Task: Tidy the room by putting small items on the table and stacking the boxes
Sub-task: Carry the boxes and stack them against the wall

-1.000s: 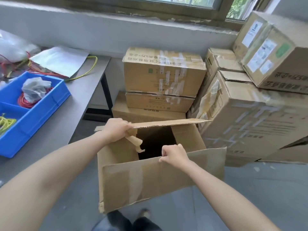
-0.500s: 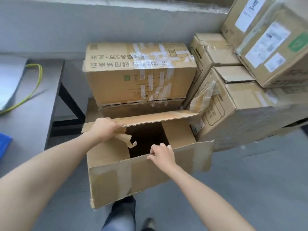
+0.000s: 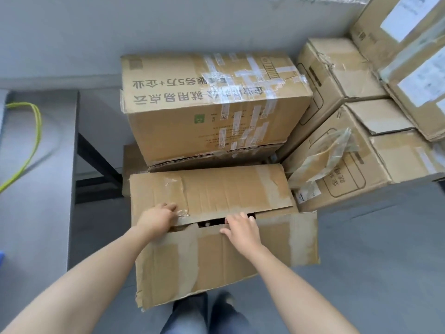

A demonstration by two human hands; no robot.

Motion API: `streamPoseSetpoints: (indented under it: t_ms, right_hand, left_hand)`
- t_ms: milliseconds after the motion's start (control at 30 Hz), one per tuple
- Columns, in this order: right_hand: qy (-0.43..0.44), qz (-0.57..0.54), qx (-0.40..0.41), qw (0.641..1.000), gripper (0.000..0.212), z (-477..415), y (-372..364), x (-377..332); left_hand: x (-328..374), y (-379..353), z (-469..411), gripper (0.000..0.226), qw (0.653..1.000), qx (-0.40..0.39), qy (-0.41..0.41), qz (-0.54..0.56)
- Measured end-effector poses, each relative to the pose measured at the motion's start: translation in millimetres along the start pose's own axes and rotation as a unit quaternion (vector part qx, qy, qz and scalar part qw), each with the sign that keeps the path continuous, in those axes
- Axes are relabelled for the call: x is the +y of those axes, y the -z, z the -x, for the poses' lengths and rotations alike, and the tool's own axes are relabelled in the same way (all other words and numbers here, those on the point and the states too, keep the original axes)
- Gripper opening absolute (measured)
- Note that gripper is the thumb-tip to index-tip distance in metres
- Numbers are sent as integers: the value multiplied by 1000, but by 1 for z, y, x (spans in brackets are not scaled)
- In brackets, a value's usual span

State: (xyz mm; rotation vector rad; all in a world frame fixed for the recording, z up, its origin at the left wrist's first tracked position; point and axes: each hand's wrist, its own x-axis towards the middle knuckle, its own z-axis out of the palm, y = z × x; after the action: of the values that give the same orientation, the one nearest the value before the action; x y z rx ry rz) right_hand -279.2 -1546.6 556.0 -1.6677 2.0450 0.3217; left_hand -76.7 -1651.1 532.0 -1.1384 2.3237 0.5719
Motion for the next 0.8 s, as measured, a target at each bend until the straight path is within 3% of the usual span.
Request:
streamPoseSetpoints:
  t_ms: [100, 233, 433, 633, 800]
  right_hand:
    - [42, 46, 86, 994, 32, -4, -9, -8]
    - [27, 2, -30, 999, 27, -9, -18, -17]
    - [-73, 23, -114, 991, 66, 12, -36, 30]
    - [-160, -27, -246, 956, 80, 49, -50, 78]
    - [-155, -36, -242, 957, 80, 49, -47, 84]
  left_hand:
    - [-6, -6, 5, 41, 987, -5, 78, 142]
    - [-4, -18, 31, 52, 986, -29, 109, 120]
    - [4, -68, 70, 76, 964, -130, 193, 128]
    - [7, -76, 69, 83, 955, -84, 213, 187]
    - [3, -67, 58, 79, 959, -70, 191, 199]
